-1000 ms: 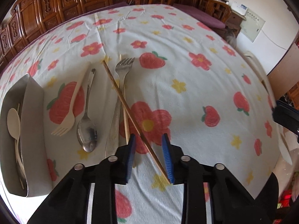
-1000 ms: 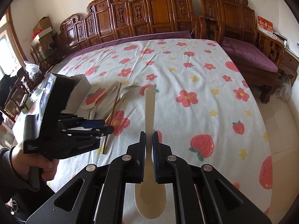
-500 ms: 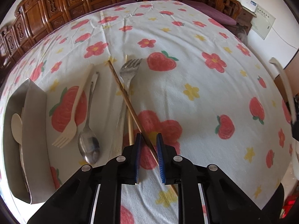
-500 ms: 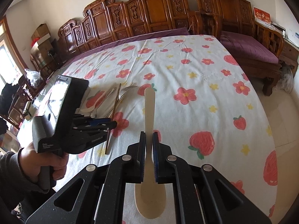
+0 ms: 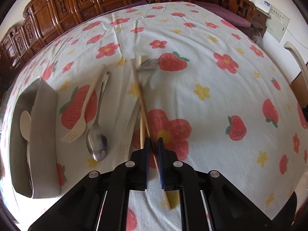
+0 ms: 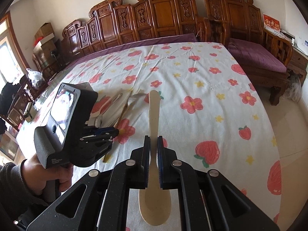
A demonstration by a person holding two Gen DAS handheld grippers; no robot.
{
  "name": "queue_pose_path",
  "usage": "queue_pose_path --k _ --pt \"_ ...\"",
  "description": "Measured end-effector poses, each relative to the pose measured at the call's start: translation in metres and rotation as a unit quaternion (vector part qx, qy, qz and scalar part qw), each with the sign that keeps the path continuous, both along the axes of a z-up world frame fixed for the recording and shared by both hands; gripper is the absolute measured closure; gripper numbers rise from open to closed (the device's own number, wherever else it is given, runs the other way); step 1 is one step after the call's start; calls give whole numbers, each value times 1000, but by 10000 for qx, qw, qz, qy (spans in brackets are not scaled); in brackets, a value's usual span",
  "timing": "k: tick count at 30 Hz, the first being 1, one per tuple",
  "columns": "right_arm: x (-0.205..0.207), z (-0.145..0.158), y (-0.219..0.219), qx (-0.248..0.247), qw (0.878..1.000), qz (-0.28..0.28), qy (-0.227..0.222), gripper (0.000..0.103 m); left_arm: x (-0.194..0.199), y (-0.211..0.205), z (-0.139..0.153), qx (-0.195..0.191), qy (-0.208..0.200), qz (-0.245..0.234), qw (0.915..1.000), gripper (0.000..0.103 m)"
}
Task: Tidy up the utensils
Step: 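Grasp a wooden chopstick with the left tool while the right tool holds the wooden spoon, then carry the chopstick over the tray and open the left tool while the right tool carries the spoon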
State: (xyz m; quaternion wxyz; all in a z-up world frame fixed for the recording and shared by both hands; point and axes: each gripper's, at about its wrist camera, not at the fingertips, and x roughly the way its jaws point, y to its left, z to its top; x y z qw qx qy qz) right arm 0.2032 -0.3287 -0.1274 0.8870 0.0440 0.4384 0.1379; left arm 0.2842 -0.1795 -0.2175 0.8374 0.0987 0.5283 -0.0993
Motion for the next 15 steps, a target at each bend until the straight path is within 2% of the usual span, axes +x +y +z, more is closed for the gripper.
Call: queue_pose_path --k 15 --pt "-6 13 12 4 9997 164 -161 94 -44 18 62 -284 -549 -70 9981 99"
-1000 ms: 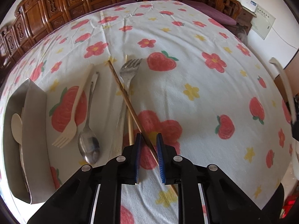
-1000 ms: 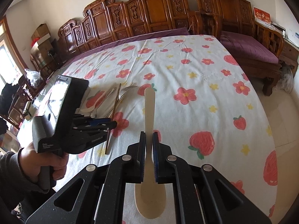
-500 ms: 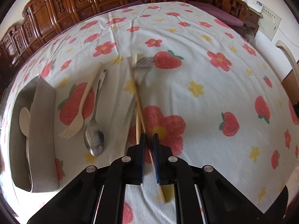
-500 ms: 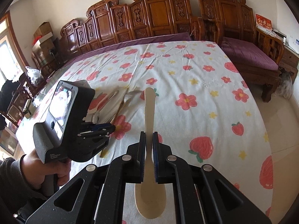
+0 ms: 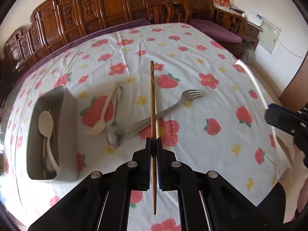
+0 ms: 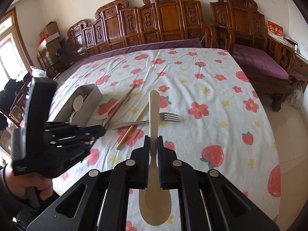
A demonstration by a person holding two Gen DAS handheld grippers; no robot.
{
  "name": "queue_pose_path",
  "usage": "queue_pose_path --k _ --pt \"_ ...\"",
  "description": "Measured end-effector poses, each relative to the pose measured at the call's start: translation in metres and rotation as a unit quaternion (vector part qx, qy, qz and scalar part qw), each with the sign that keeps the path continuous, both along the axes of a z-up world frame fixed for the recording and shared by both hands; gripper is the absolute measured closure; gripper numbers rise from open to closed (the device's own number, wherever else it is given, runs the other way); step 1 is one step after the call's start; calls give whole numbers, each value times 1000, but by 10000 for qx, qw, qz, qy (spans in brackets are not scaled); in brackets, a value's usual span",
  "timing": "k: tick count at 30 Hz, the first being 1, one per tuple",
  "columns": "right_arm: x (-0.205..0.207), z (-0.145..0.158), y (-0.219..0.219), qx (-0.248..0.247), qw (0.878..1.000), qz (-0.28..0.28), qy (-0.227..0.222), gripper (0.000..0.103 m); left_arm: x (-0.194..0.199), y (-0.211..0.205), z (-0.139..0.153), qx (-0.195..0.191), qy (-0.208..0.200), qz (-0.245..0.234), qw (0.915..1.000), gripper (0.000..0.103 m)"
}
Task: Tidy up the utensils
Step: 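Carry the chopstick over the tray and open the left tool while the right tool carries the spoon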
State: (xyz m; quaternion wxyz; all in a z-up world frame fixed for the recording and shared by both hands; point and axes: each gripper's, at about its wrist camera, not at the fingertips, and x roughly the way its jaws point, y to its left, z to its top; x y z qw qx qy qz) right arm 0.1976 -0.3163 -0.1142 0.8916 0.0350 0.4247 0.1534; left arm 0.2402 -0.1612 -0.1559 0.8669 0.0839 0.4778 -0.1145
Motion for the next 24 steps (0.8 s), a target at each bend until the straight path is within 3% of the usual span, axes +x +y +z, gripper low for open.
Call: queue_pose_path --k 8,24 --pt "-4 4 6 -18 9999 79 -71 94 -20 19 32 -52 -315 36 9995 99" --pt "-8 -2 27 -47 9996 264 -53 94 -33 74 58 -299 -578 195 9977 99"
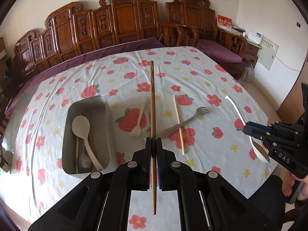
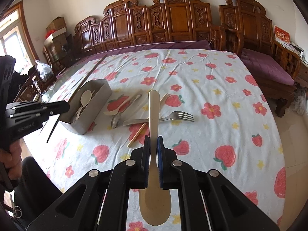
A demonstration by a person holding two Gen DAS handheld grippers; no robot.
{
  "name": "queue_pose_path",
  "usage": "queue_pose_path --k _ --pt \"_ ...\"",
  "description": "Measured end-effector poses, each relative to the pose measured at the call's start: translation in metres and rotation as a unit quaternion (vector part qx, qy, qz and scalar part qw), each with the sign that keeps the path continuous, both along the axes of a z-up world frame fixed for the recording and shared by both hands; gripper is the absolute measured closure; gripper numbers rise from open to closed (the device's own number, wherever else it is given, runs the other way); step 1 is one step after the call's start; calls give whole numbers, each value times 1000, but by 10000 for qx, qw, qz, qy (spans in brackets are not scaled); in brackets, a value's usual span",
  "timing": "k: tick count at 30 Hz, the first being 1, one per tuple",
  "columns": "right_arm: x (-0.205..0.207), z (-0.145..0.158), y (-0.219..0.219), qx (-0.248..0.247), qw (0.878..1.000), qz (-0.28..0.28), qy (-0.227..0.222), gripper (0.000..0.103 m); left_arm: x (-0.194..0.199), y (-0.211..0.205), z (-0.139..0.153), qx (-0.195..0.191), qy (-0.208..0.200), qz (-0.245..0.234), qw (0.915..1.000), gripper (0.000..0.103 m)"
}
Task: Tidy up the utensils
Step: 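Carry the chopstick over the tray and open the left tool while the right tool carries the spoon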
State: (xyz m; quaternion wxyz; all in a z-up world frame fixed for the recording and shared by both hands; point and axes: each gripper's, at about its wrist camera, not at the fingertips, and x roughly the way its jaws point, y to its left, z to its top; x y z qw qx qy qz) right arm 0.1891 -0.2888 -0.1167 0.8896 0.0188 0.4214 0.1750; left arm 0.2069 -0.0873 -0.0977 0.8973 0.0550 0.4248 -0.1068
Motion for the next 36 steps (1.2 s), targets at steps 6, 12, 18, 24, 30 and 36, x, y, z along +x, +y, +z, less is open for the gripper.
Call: queue_pose_path --k 6,12,18,24,30,36 --pt "-4 6 23 -158 9996 174 -154 94 7 33 0 -105 -42 169 9998 99" --pt "10 5 52 -292 9987 386 -165 94 19 74 -5 -178 -40 378 9991 99" --pt "39 5 89 -240 9975 630 -228 94 34 113 -10 -223 -155 595 9979 99" --pt "72 4 135 -64 9956 899 -249 94 51 136 -20 -273 -147 657 9974 99" --pt "93 0 172 72 9938 1084 -217 94 68 156 -35 -563 -98 774 9954 99" --pt "103 -7 195 18 9926 1201 -148 94 78 168 -51 -946 -83 821 9921 99"
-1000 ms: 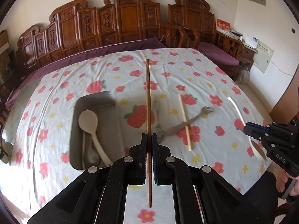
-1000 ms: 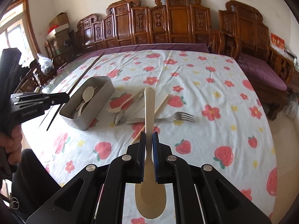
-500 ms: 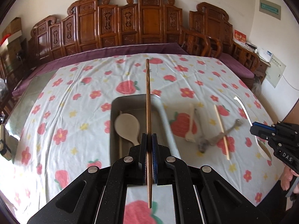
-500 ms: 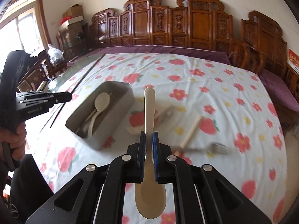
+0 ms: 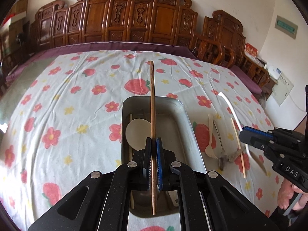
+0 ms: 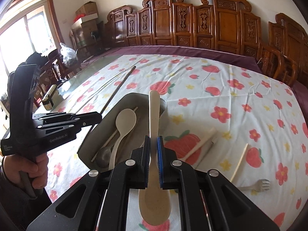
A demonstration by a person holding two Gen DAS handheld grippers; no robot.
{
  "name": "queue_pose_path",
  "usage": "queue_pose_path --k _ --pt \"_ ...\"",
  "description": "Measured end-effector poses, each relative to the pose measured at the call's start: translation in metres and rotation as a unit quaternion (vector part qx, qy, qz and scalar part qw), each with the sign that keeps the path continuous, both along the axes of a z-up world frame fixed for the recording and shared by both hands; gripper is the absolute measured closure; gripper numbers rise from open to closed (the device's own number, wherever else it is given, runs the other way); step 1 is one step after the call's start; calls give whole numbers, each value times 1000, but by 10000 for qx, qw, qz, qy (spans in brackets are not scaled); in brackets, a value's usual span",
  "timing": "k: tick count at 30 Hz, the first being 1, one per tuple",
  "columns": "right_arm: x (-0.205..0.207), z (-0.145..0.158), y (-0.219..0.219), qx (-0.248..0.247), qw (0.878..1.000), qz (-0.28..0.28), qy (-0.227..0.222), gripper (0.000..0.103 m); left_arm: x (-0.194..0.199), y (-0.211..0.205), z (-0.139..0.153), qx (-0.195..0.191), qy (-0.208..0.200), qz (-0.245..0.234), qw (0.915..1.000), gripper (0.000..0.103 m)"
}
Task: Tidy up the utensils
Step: 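Carry the chopstick over the tray and open the left tool while the right tool carries the spoon, then lower the wooden spoon into the tray and open the right tool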
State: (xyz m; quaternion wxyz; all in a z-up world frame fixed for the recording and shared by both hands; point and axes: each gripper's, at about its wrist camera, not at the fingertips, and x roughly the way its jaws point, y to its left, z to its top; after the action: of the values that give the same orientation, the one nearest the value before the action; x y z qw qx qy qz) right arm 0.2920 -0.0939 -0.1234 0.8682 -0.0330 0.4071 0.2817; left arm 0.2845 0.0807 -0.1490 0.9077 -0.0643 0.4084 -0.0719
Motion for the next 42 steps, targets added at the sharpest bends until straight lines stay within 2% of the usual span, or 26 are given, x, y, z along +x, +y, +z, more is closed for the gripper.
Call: queue_pose_path --k 6,10,14,21,29,34,42 --pt "8 -7 11 -20 10000 3 78 94 5 7 -13 -286 105 -84 9995 99" --pt "11 -12 17 -32 9999 -17 130 94 6 9 -16 -328 108 -121 9993 99" --pt "14 -16 27 -61 9998 -5 171 94 4 5 -12 -33 -42 -96 9999 99" --pt "14 -14 43 -85 9998 47 181 94 -1 15 1 31 -205 -49 9998 98" --pt "25 -16 65 145 9994 -7 329 94 -6 39 18 216 -416 179 9987 98" --pt "34 -26 75 299 9980 -106 549 94 -7 47 21 304 -461 257 9981 98" --pt "32 -32 84 162 9983 -72 547 93 -5 52 19 294 -417 264 9983 98"
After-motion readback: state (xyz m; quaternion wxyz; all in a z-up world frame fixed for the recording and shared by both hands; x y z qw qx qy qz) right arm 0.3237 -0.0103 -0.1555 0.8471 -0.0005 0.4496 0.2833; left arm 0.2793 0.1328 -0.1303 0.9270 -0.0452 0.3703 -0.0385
